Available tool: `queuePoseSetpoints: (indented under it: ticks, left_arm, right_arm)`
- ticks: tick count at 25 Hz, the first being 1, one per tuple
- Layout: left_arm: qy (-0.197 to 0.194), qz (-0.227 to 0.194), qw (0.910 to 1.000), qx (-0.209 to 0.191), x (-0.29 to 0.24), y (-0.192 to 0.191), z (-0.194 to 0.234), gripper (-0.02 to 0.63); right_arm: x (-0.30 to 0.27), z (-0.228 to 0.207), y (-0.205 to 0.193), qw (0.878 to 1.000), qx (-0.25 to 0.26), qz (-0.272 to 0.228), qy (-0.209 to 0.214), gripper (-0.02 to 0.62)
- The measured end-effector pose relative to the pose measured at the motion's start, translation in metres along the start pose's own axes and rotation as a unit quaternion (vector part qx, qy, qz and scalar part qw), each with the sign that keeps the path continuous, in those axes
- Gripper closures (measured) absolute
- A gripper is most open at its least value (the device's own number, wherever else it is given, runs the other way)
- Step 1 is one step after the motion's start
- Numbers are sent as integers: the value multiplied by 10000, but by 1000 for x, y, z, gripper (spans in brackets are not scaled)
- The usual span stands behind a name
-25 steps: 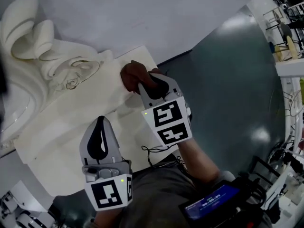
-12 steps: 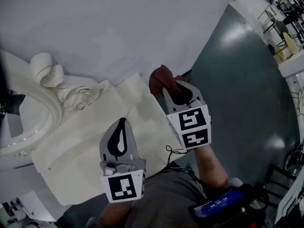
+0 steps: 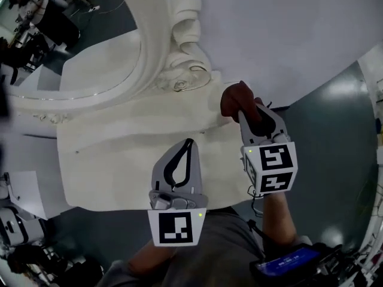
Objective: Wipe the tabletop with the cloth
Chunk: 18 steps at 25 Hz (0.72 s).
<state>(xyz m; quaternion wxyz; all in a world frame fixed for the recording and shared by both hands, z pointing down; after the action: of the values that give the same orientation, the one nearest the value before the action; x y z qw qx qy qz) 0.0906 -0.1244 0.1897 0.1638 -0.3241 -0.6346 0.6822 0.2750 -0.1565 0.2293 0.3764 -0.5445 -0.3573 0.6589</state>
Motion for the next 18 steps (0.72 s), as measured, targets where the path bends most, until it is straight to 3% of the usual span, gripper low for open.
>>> queuePoseSetpoints:
  ticks: [6, 12, 15, 18]
  left_arm:
    - [878, 97, 9948, 505, 80, -33, 69, 591]
    - [1741, 125, 9806, 888, 226, -65, 128, 590]
    - [2083, 150, 9725, 1031, 299, -75, 141, 591]
    - [2292, 257, 9653, 1229, 341, -93, 138, 591]
  right_arm:
    - [-13, 137, 17, 9934, 471, -35, 1041, 485]
    - [33, 306, 24, 9770, 895, -106, 1934, 485]
    - [68, 374, 22, 9681, 1075, -68, 2261, 485]
    - [88, 412, 0, 9613, 1208, 105, 2475, 485]
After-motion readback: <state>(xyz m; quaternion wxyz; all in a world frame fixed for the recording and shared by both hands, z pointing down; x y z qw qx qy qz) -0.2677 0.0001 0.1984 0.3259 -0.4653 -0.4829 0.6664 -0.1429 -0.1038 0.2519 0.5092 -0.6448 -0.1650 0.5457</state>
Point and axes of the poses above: the fingertips, and each gripper's own axes: x backward along the fingers, z to its left, y out of its top, the point moved 6 cm from there along x, backward along the fingers, and after that the axes turned 11 degrees about -y, right-handed, at the moved point
